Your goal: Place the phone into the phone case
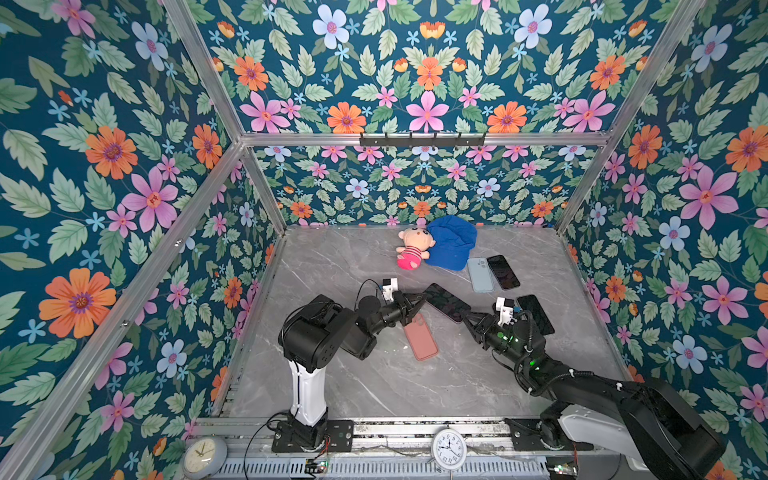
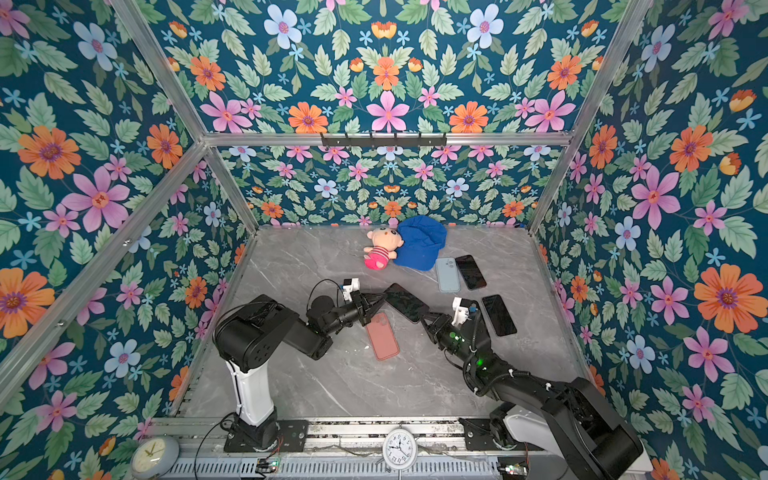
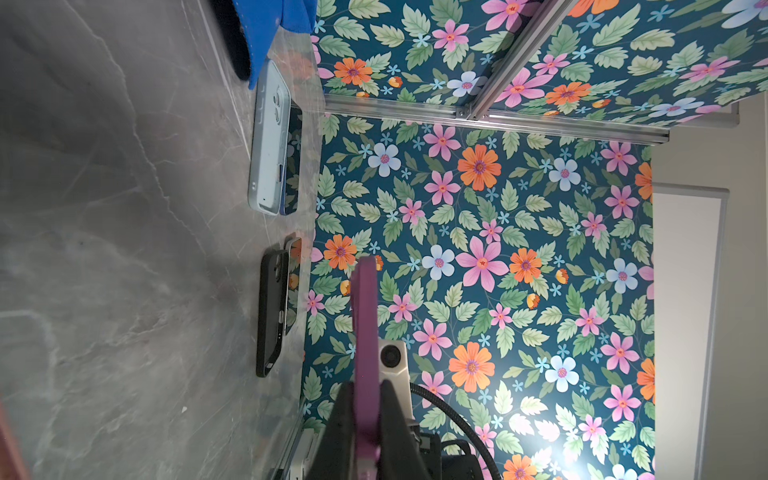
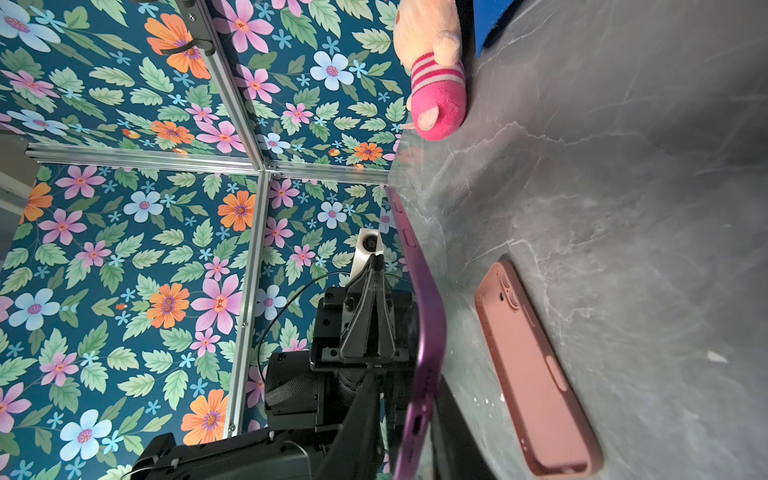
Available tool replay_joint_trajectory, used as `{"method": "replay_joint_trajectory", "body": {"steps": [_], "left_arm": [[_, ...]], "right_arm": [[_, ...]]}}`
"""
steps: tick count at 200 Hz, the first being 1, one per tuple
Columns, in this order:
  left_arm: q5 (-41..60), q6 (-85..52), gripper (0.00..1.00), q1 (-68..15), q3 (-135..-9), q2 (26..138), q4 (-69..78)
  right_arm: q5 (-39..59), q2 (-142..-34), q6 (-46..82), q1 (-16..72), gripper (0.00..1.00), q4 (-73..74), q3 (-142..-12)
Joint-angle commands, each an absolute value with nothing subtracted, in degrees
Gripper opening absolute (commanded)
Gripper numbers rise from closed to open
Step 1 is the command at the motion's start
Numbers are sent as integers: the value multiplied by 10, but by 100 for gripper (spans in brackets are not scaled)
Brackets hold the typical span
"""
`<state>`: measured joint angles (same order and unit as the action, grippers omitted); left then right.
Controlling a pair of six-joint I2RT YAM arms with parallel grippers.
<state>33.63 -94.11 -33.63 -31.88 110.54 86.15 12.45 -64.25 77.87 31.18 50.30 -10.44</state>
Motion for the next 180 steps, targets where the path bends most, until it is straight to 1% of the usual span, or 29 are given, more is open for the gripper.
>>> {"method": "replay_joint_trajectory", "body": {"steps": [1,20,73,84,98,106,120,132,158,170,180], "left_arm": [[348,-930,0,-340,-319,1103,887],[348,-930,0,-343,-319,1103,887],[346,-912,0,-351,-317,1091,864],[345,-903,7,-352,-314,1086,855],[345,-891,22,-351,-309,1077,843],[345,-881,27,-352,-306,1071,833],[345,-860,31,-351,-300,1061,809],[344,-839,36,-351,-296,1050,782],[346,-782,44,-345,-296,1023,701],[347,-744,47,-341,-301,1006,643],[346,-699,48,-338,-313,987,566]], "right_arm": [[123,-624,770,312,20,512,-110],[123,-615,767,311,14,503,-112],[122,-611,774,311,10,504,-104],[123,-610,775,312,10,500,-105],[123,-605,774,312,9,487,-106],[124,-599,774,311,8,473,-107],[125,-587,770,309,4,442,-111],[130,-578,765,306,3,413,-116],[133,-568,759,303,1,383,-122],[135,-566,756,302,0,373,-125],[137,-565,753,299,0,364,-127]]}}
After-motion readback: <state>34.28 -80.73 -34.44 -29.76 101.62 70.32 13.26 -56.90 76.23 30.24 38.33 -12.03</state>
